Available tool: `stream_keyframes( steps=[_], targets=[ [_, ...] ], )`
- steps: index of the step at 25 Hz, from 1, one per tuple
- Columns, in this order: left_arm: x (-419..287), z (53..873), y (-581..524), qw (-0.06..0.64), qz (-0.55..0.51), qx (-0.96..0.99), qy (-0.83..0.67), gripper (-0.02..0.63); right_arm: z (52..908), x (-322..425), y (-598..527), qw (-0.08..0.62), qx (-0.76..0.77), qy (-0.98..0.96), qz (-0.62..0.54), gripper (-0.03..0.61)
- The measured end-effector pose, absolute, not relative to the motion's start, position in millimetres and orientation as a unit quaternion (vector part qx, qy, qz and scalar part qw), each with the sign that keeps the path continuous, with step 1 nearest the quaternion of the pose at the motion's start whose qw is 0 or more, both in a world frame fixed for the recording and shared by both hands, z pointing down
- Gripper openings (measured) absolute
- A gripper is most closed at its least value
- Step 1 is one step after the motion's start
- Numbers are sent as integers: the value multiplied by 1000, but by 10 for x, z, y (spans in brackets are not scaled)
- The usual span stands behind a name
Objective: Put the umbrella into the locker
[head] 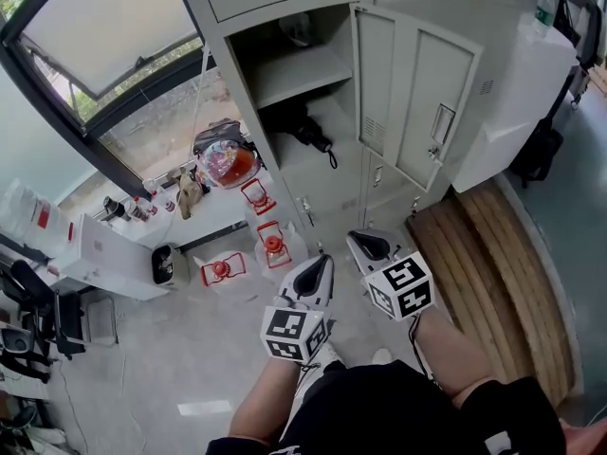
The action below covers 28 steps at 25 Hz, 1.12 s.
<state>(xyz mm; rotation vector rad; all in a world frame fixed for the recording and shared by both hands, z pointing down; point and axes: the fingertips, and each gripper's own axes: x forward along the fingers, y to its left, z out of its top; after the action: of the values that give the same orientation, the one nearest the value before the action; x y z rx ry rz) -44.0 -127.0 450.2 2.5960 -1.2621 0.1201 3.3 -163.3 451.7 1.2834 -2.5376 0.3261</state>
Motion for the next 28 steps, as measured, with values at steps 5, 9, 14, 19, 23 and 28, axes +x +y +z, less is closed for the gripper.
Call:
stream_keyframes(
  steps=[5, 9, 14, 19, 23, 28],
  targets=[
    [-314, 4531, -1134, 122, 48, 888, -441, 15, 4537, 139, -1490, 133, 431, -885, 116, 54],
    [-283, 4555, -1037, 125, 50, 882, -451, 15, 4564, 183, -1397, 128, 423, -889, 121, 54],
    [-224, 4562, -914, 126, 46, 874, -466, 15, 4592, 251, -1252, 129, 411, -894, 119, 54],
    [-143, 4586, -790, 127, 44, 870, -475, 15, 4631, 303, -1110, 132, 401, -899, 117, 54],
    [-74, 4590, -711, 125, 41, 867, -480, 15, 4641, 358, -1017, 131, 394, -902, 114, 54],
    [7, 4570, -634, 123, 40, 866, -483, 15, 4613, 434, -936, 129, 391, -905, 111, 54]
  ],
)
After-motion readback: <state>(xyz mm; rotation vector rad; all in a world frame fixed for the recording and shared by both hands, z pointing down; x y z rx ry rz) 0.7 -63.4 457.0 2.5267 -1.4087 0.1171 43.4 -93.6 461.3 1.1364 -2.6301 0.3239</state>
